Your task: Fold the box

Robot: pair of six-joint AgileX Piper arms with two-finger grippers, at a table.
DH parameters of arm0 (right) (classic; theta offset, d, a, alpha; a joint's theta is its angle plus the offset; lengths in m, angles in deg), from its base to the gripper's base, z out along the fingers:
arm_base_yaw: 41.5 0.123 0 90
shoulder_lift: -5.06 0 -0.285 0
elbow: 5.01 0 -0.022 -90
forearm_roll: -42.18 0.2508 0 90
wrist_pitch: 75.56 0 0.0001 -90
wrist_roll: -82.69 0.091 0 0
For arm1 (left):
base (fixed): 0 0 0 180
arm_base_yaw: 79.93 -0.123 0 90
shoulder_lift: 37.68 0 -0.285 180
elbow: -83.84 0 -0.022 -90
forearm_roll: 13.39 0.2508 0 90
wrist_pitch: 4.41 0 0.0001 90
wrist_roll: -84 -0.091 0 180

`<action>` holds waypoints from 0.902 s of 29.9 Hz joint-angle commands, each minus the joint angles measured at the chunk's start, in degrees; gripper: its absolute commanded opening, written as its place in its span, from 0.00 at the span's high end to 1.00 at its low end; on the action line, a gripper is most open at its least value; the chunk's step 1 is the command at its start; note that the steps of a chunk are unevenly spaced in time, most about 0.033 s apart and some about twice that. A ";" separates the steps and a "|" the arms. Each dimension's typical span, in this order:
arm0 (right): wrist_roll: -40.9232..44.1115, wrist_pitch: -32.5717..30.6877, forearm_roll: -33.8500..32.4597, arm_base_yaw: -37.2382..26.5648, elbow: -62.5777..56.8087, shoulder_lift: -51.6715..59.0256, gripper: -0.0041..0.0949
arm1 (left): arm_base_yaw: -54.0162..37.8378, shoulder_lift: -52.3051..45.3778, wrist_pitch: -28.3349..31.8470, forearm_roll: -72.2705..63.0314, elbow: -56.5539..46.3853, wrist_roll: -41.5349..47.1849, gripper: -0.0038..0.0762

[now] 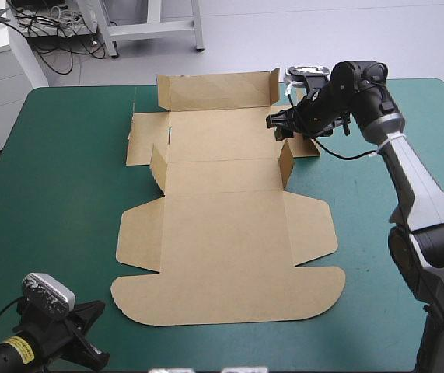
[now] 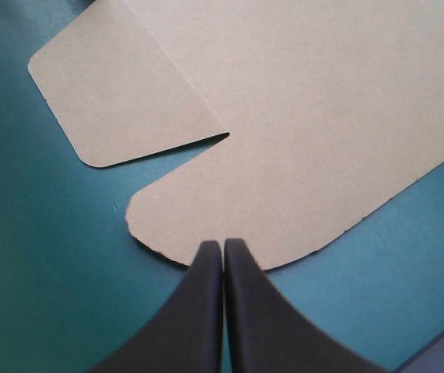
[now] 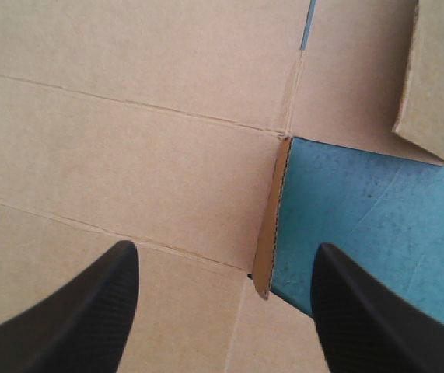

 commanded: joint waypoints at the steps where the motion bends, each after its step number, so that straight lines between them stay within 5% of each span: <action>1: -2.68 -0.28 0.24 -0.12 1.85 0.09 0.34 | -0.03 0.64 3.48 -0.95 1.55 0.11 0.96; 18: -3.05 -0.39 0.90 -0.12 1.85 -9.06 0.37 | -0.03 0.64 3.48 -0.95 1.55 0.11 0.96; 21: -3.05 -0.39 0.65 -0.12 1.85 -9.15 0.51 | -0.03 0.64 3.48 -0.95 1.55 0.11 0.96; 26: -2.93 -0.39 0.22 -0.12 1.85 -9.38 0.98 | -0.03 0.64 3.48 -0.95 1.55 0.38 0.96; 27: -2.94 -0.39 0.22 -0.12 1.85 -9.46 0.96 | -0.03 0.64 3.48 -0.95 1.55 0.39 0.96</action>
